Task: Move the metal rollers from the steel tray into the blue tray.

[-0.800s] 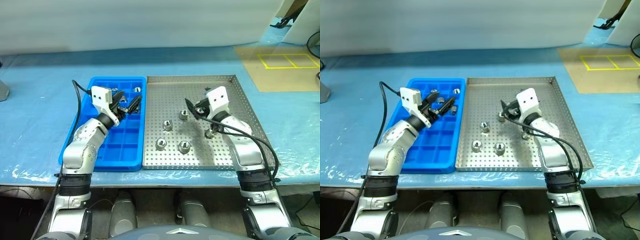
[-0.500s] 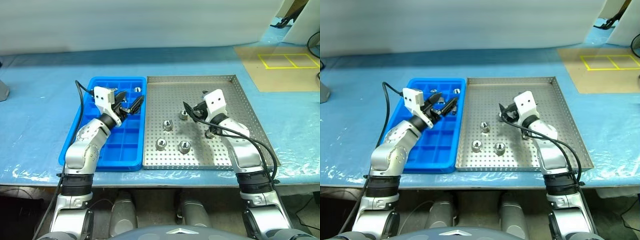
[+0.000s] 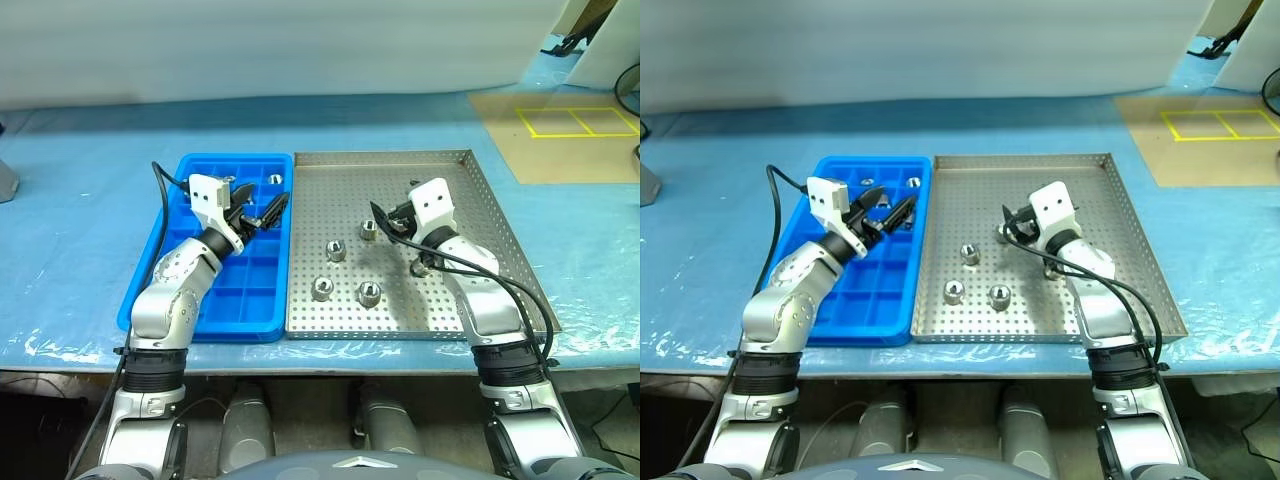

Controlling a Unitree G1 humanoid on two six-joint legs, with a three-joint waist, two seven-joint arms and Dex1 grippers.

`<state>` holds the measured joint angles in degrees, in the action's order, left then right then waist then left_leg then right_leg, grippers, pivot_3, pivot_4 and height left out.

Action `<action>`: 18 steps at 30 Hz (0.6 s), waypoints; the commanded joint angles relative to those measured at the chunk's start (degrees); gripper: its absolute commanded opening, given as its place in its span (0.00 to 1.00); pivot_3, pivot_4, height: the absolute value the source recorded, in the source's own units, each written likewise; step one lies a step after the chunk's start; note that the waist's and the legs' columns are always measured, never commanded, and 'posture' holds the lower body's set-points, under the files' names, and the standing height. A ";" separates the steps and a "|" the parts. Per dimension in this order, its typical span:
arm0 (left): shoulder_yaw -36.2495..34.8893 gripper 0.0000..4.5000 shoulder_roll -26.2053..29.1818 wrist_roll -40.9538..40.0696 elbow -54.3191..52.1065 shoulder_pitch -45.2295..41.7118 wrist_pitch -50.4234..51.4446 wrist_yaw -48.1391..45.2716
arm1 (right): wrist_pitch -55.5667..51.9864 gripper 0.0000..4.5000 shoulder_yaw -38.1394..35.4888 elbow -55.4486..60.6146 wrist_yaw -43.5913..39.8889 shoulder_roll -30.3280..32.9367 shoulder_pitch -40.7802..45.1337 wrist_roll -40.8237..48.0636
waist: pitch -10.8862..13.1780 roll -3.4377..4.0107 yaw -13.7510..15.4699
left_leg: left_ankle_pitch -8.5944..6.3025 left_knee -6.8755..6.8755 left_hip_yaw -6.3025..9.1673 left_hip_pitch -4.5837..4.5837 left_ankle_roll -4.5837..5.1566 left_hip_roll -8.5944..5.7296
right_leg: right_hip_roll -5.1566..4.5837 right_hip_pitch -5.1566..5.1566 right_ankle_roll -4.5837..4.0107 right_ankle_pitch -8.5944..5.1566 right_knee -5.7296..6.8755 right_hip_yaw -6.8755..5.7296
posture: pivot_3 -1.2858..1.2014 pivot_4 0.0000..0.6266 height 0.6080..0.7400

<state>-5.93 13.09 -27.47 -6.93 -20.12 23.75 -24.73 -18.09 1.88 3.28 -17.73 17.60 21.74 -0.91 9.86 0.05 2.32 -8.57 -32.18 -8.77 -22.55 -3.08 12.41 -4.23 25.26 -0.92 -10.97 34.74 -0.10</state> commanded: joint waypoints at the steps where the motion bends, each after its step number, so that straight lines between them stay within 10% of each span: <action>1: 0.13 0.99 0.06 -0.17 -2.81 -0.05 -0.54 -0.16 | 0.88 1.00 -0.27 1.84 0.19 -0.06 0.45 0.08 | 0.00 0.00 0.00 | 0.00 0.00 0.00 0.00 0.00 0.00 | 0.00 0.00 0.00 0.00 0.00 0.00 | 0.49 0.24 1.00; 18: 0.99 0.99 1.60 -0.57 -3.42 -4.96 -0.42 -2.28 | 1.20 1.00 -1.20 1.98 0.26 0.97 1.30 -0.20 | 0.01 -0.01 0.00 | 0.00 0.00 0.00 0.00 0.00 0.00 | 0.00 0.00 0.00 0.00 0.01 0.00 | 0.48 0.24 1.00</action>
<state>-4.98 13.67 -27.36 -7.61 -22.35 23.78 -25.52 -18.03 1.79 3.28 -17.68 17.84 21.74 -1.05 9.86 0.04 2.32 -8.56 -32.18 -8.78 -22.55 -3.08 12.41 -4.23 25.26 -0.92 -10.97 34.74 -0.10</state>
